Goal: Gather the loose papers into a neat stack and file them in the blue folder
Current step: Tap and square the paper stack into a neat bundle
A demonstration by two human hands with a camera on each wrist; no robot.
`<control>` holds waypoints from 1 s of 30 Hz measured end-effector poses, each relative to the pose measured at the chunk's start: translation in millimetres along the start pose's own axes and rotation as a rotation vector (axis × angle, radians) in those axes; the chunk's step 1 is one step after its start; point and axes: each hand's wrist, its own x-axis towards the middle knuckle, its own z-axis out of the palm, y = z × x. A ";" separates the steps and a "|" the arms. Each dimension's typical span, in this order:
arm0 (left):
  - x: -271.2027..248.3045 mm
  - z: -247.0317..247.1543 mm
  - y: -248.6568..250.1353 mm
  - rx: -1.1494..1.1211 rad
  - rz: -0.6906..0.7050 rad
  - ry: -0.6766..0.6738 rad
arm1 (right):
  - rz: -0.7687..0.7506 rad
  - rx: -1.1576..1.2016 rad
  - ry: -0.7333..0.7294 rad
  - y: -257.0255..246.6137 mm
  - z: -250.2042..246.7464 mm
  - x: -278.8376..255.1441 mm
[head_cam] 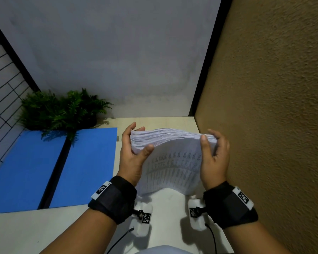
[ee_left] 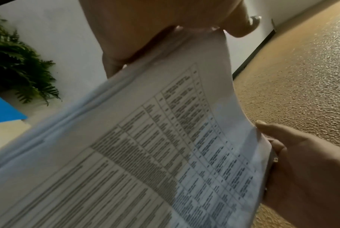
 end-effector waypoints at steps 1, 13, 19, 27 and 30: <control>-0.3 -0.1 -1.7 0.002 -0.007 -0.011 | -0.034 -0.010 -0.014 -1.8 1.3 -0.2; 3.6 -1.1 -13.2 0.020 -0.061 -0.071 | 0.004 0.000 -0.059 -0.7 -0.5 4.6; 5.0 1.8 -14.2 0.013 -0.041 -0.094 | -0.063 -0.013 -0.072 2.0 -0.9 8.5; 10.1 2.5 -25.2 0.035 -0.102 -0.071 | -0.014 0.005 -0.003 6.8 -4.0 15.8; 12.9 3.2 -29.6 0.066 -0.123 -0.056 | -0.026 -0.002 -0.129 5.1 -4.1 15.7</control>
